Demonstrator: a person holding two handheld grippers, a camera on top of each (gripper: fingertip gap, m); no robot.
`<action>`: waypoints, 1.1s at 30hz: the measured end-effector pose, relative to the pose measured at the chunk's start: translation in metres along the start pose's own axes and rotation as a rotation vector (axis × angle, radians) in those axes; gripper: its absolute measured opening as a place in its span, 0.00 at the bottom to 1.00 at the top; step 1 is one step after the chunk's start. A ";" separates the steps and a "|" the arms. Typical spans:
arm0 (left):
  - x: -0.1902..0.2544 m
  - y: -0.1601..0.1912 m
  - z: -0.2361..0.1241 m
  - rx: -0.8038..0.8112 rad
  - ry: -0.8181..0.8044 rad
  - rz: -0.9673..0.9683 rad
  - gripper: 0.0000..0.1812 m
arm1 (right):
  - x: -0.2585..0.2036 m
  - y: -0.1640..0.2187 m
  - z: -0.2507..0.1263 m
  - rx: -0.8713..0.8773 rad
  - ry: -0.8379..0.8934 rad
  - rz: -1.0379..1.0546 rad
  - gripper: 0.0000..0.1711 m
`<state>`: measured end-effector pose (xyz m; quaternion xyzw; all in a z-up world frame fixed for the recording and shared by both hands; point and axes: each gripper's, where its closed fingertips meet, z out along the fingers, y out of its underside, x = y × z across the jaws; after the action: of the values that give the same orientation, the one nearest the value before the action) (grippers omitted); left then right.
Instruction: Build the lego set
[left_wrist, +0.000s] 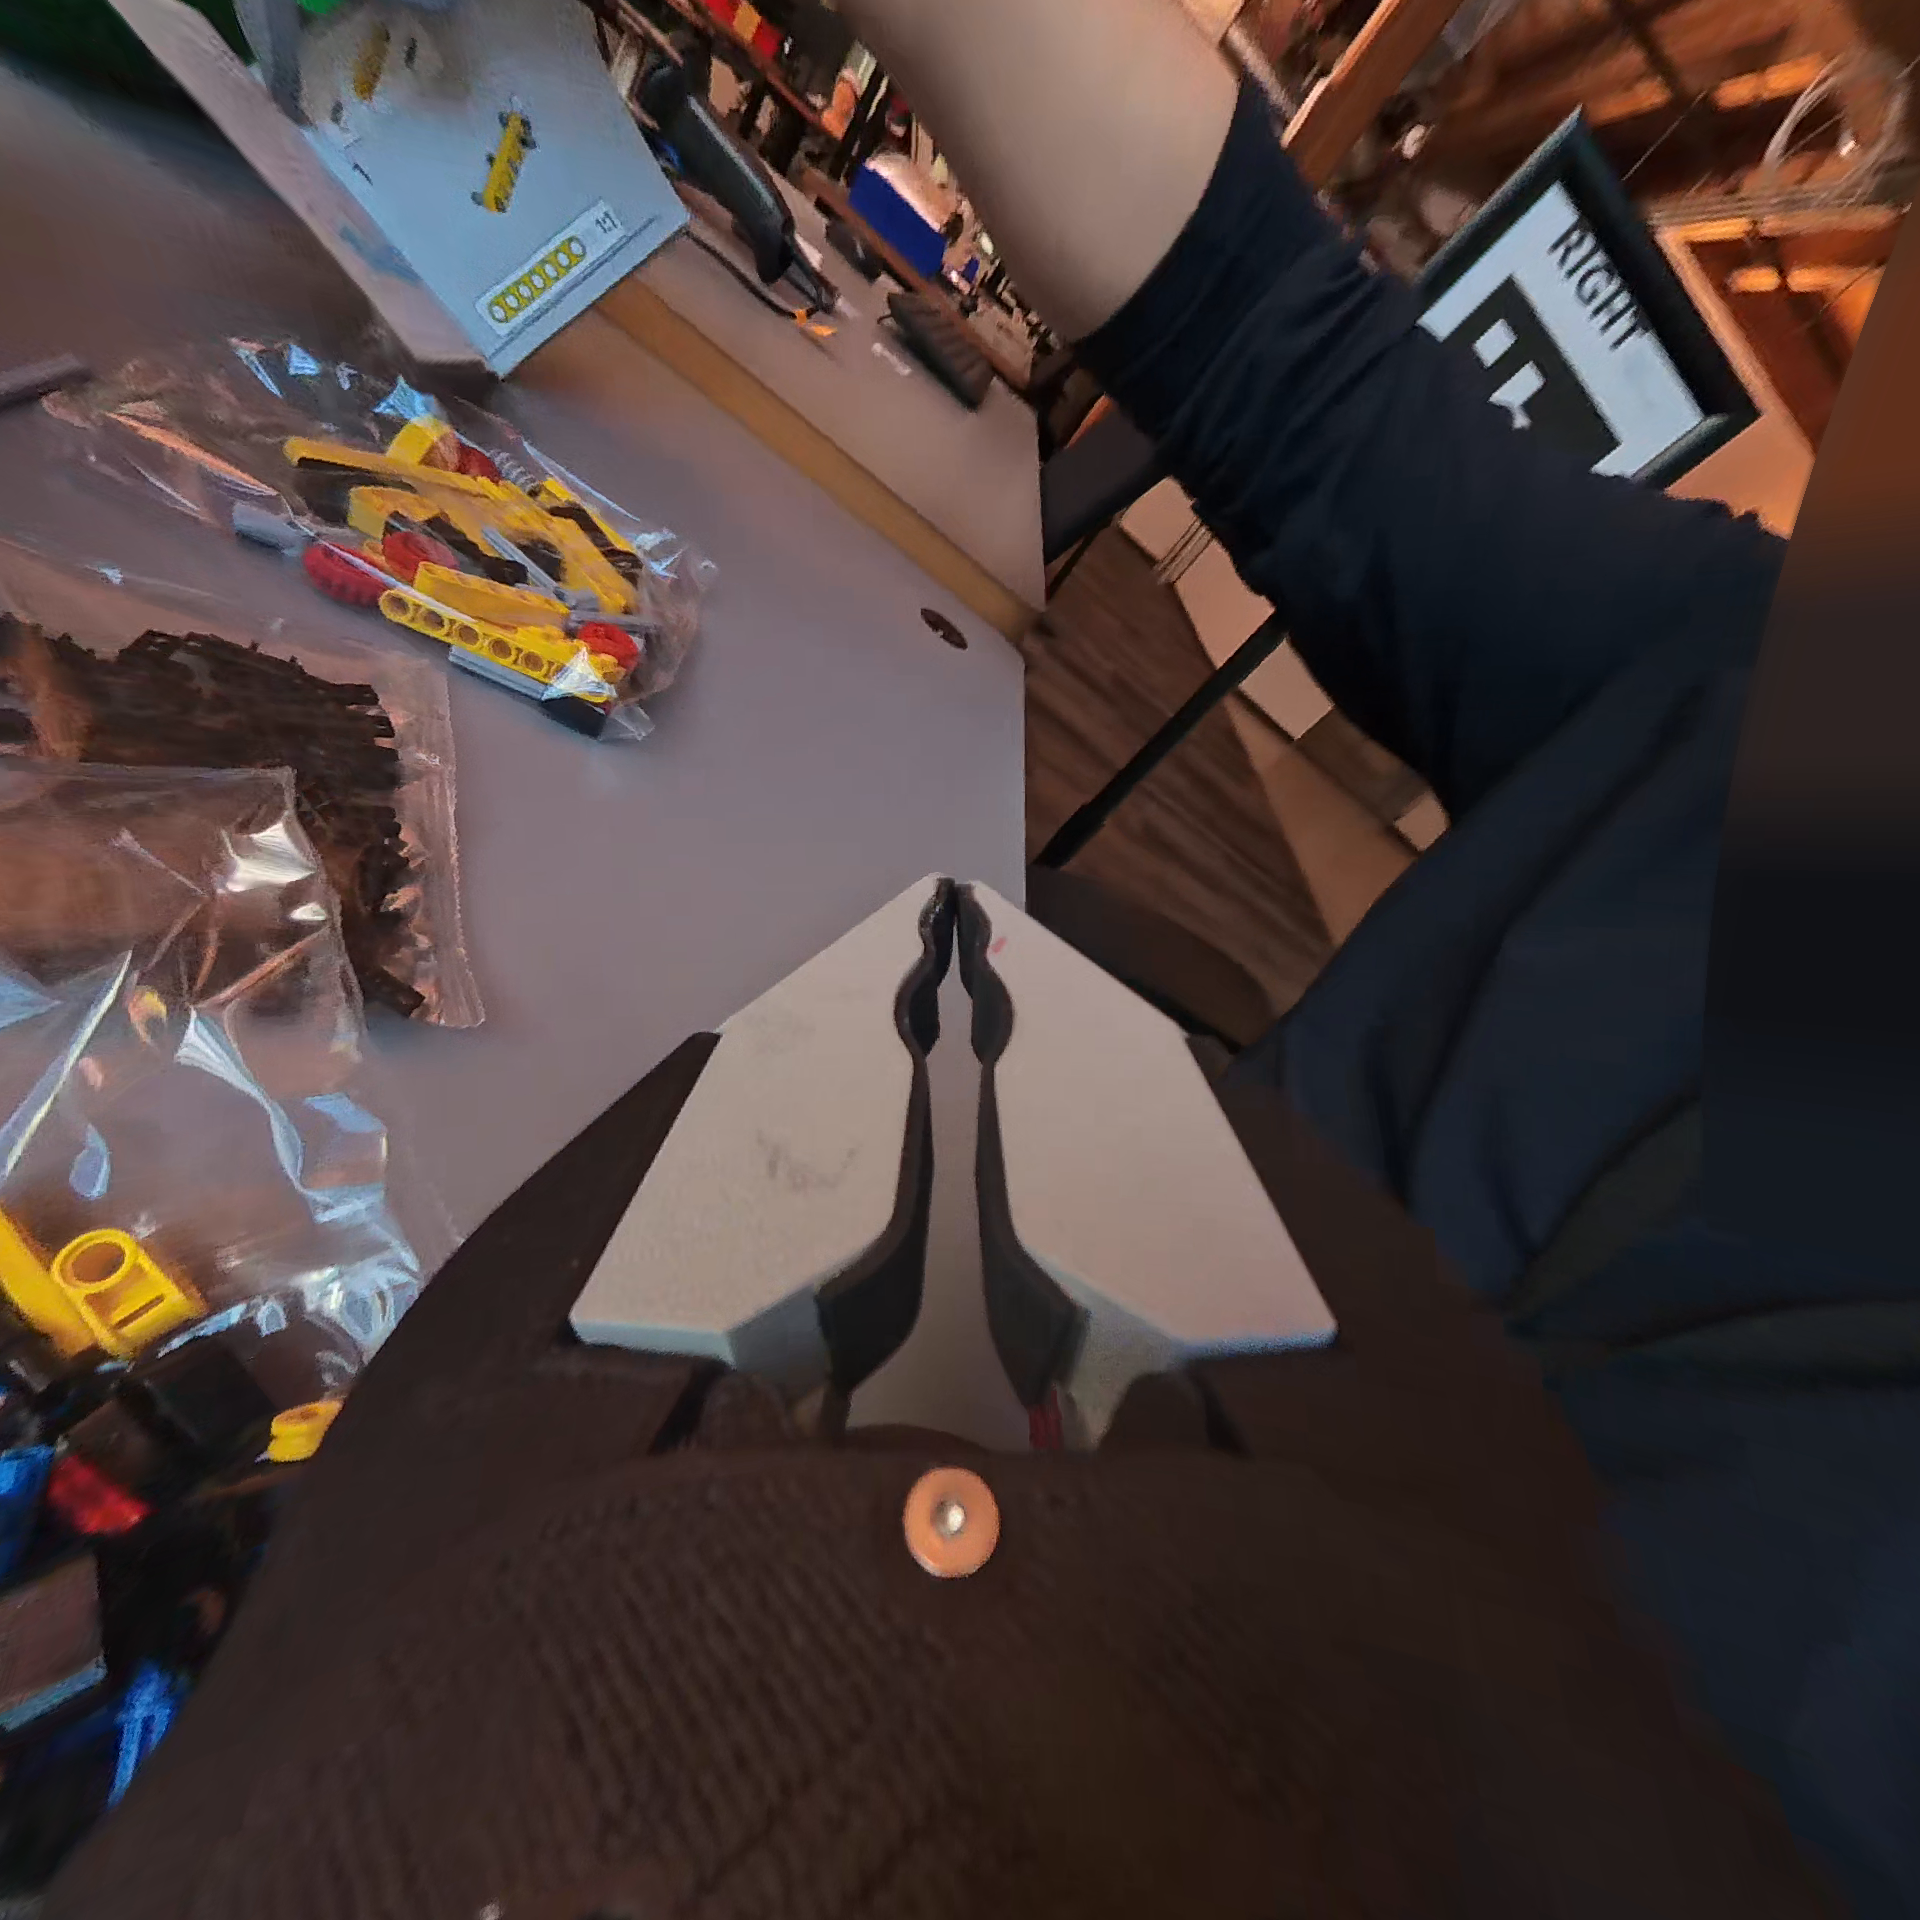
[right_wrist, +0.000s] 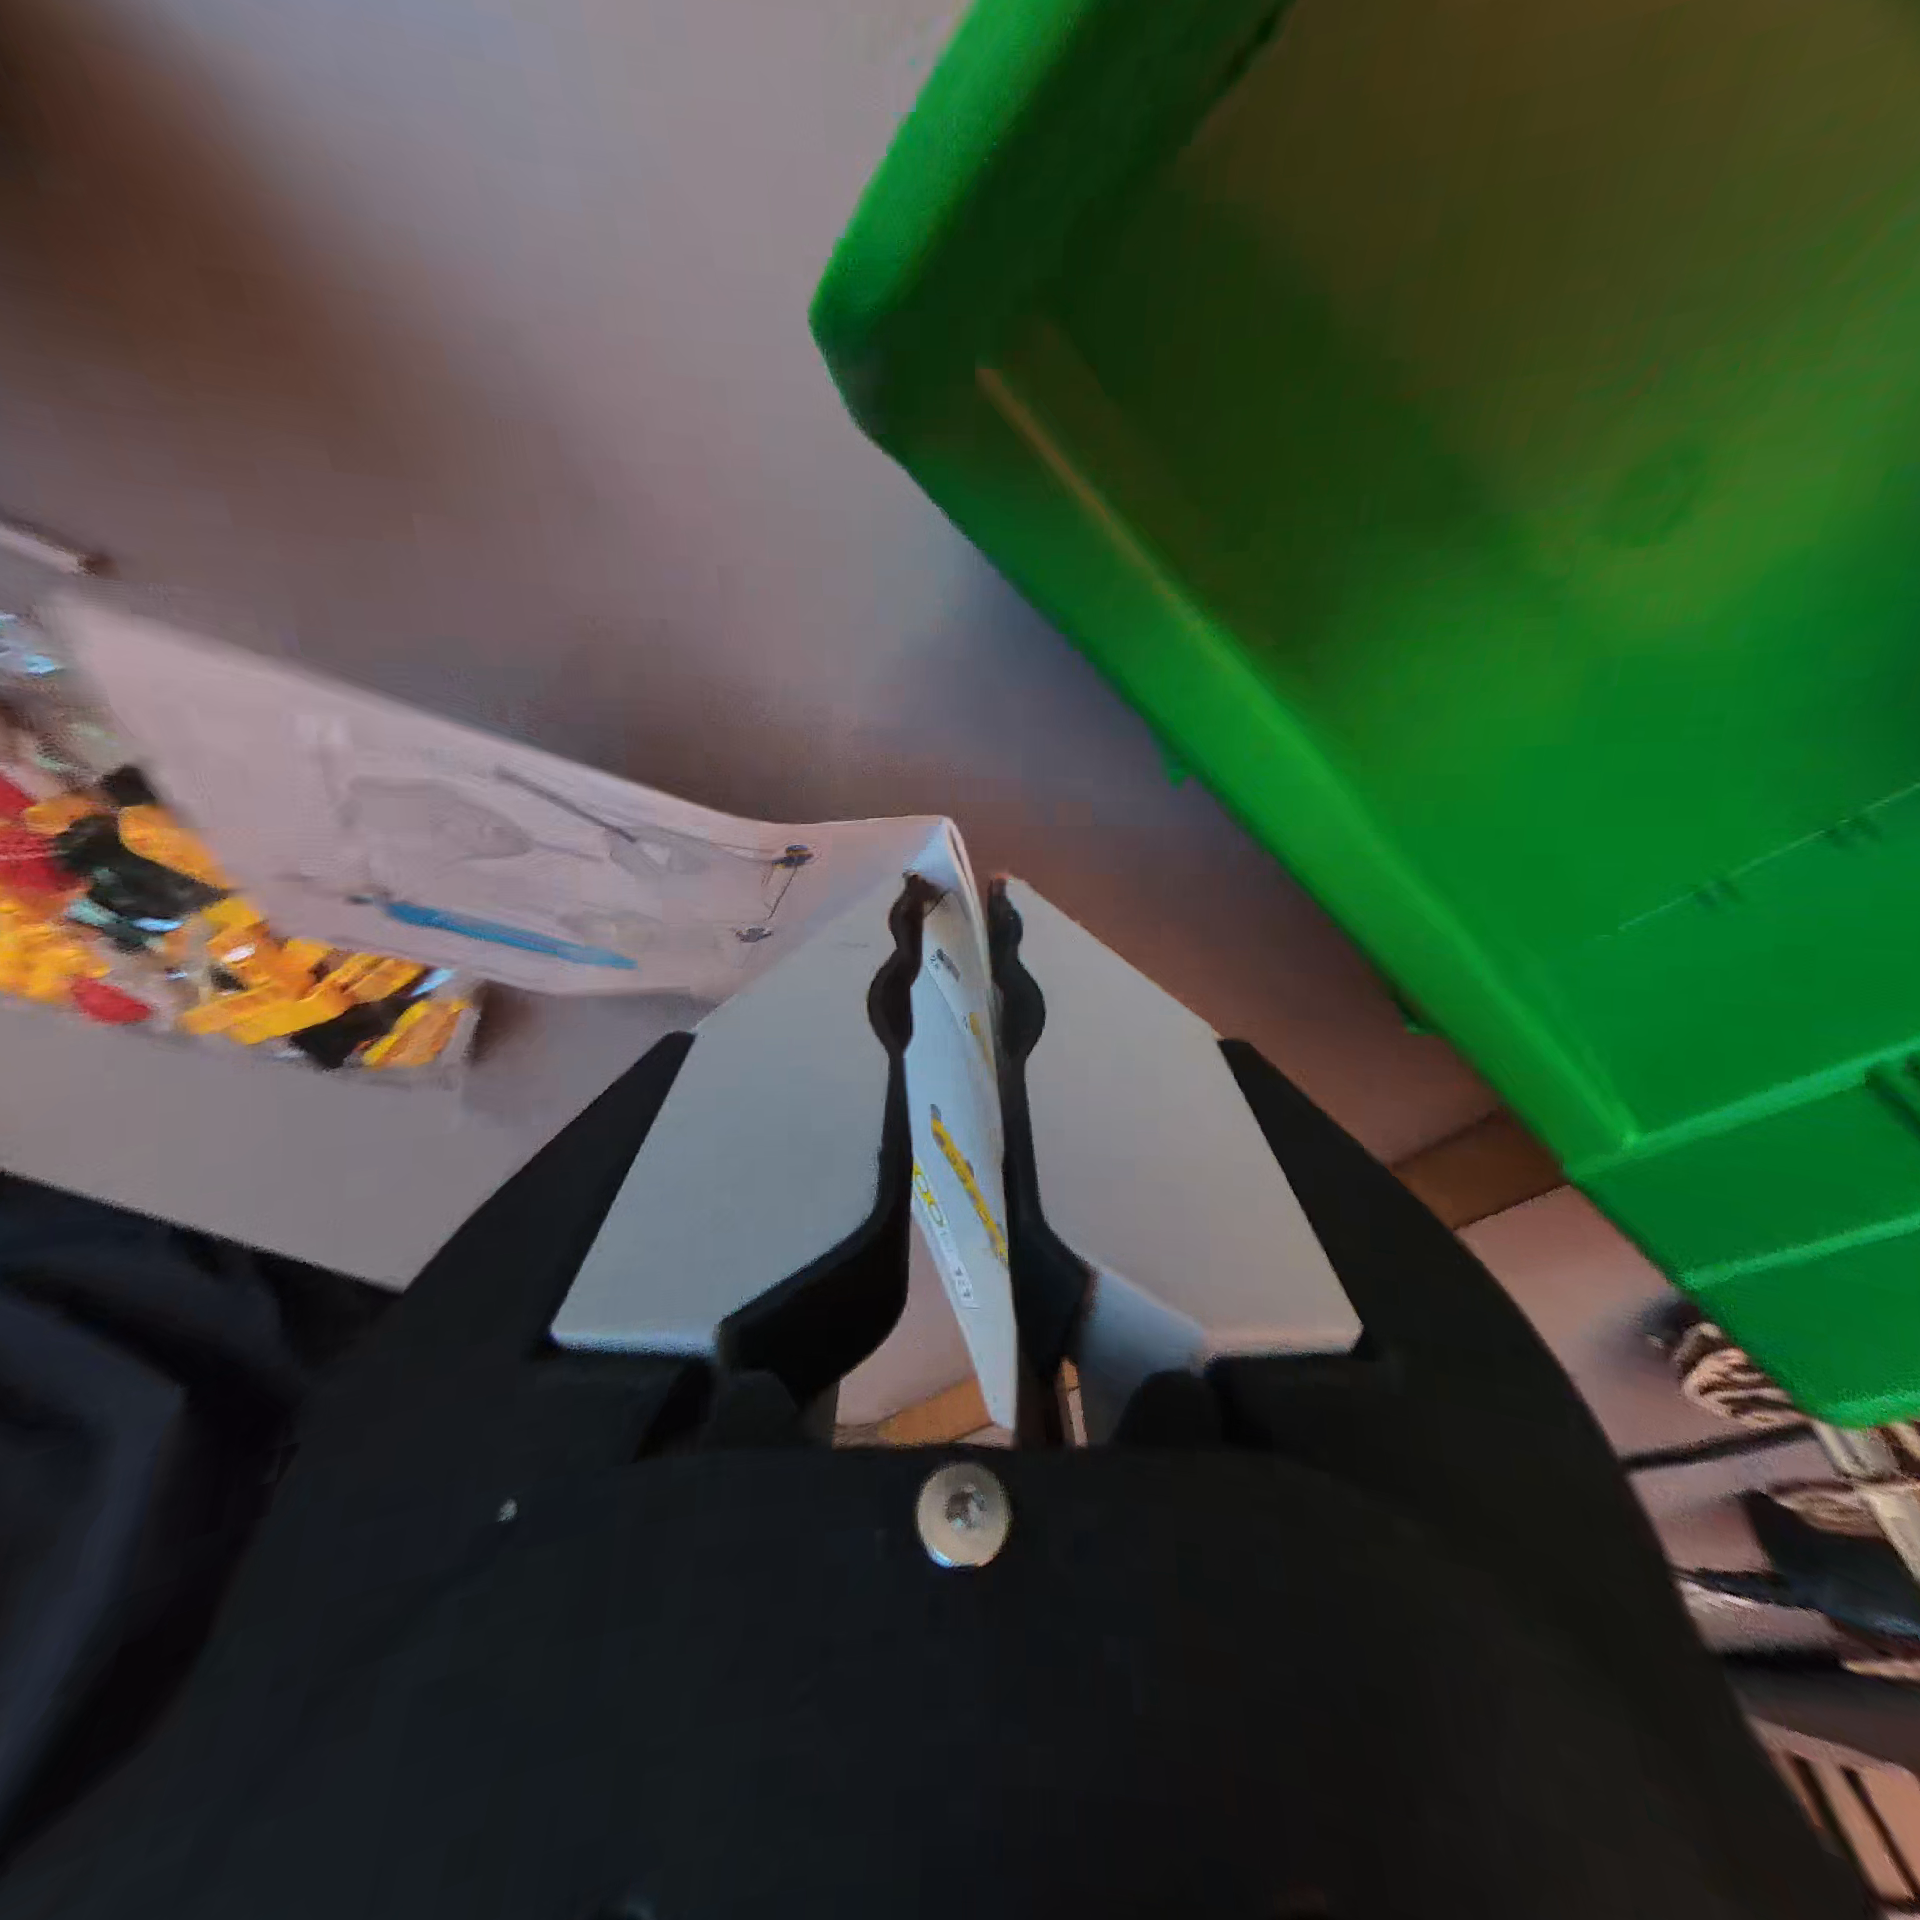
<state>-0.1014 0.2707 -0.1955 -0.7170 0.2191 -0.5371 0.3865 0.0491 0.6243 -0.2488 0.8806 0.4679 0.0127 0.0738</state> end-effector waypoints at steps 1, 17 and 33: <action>-0.001 -0.001 -0.001 0.010 0.005 -0.011 0.00 | 0.007 -0.002 0.000 0.012 0.049 -0.008 0.06; 0.004 -0.007 -0.007 0.056 0.060 -0.029 0.00 | -0.070 0.022 0.009 0.551 -0.173 -0.169 0.19; 0.002 -0.011 -0.009 0.088 0.048 -0.034 0.00 | -0.059 -0.070 0.018 0.922 0.062 -0.119 0.00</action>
<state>-0.1105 0.2727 -0.1845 -0.6899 0.1924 -0.5697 0.4032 -0.0396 0.6118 -0.2736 0.7922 0.4765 -0.1747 -0.3389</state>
